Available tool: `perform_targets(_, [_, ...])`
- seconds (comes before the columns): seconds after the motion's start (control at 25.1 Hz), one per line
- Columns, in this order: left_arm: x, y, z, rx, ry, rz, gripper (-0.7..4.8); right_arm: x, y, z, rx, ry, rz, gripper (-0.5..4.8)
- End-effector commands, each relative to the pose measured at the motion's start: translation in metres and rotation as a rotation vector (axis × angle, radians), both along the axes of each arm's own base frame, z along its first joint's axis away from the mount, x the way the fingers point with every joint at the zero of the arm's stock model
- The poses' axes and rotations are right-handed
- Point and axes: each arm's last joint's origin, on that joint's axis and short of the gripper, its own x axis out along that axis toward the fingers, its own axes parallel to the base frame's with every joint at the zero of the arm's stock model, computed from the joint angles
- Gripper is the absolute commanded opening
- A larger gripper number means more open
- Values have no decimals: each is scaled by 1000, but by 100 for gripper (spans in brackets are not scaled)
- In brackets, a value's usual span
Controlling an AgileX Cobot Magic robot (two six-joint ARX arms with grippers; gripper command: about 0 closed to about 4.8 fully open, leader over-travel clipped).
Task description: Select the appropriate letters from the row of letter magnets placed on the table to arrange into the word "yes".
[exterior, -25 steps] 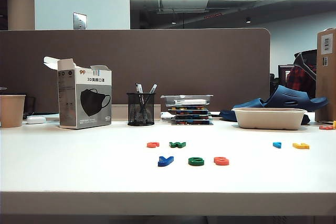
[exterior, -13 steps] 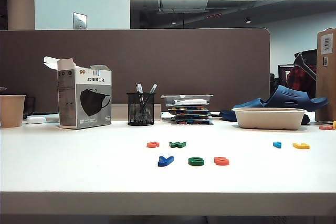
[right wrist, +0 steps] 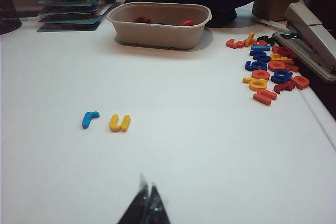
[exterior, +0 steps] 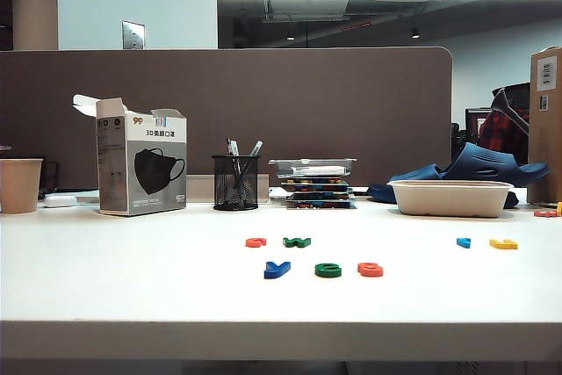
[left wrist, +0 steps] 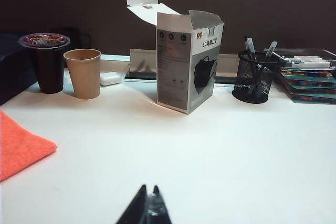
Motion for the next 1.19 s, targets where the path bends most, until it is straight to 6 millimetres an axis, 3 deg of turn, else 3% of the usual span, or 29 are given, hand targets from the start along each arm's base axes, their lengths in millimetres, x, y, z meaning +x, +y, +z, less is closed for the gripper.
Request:
perform_targets(0.04, [1, 0, -1, 5, -23, -4, -5, 0, 0, 0, -4, -17, 2, -1])
perform_targets(0.4, [3, 0, -11, 2, -18, -3, -5, 0, 0, 0, -4, -17, 2, -1])
perform_targets(1.19, [3, 0, -11, -1, -15, -4, -5, 0, 0, 0, -4, -18, 2, -1])
